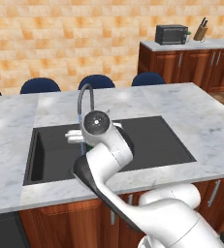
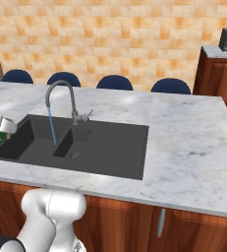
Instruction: Soak the sponge with water for a few seconds and then drop it inside the sink.
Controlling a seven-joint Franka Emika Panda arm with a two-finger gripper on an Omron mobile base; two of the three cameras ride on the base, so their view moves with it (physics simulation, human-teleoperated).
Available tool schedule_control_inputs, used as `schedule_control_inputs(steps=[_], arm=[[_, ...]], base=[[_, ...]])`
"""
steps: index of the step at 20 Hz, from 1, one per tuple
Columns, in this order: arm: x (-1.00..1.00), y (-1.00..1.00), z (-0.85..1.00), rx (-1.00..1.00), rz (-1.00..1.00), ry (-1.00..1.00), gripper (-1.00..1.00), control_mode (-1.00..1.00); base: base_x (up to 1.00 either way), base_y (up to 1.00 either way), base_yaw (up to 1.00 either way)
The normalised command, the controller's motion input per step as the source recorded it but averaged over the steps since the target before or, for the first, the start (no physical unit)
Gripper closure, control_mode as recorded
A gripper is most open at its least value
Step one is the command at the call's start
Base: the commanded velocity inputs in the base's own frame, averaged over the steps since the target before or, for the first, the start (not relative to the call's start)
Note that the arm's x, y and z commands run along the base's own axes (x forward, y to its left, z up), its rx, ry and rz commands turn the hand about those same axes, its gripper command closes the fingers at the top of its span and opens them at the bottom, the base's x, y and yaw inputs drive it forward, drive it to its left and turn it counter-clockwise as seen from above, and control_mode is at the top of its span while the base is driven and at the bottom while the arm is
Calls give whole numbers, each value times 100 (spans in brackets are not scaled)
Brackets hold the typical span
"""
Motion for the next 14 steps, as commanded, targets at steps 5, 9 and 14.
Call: schedule_control_inputs(steps=[5, 9, 14], arm=[[0, -21, -30, -3, -26, -11, 100, -100], [0, -10, -20, -4, -25, -12, 100, -100], [12, 0, -9, -2, -20, -11, 100, -100]], base=[[0, 0, 0], [0, 0, 0], [0, 0, 0]])
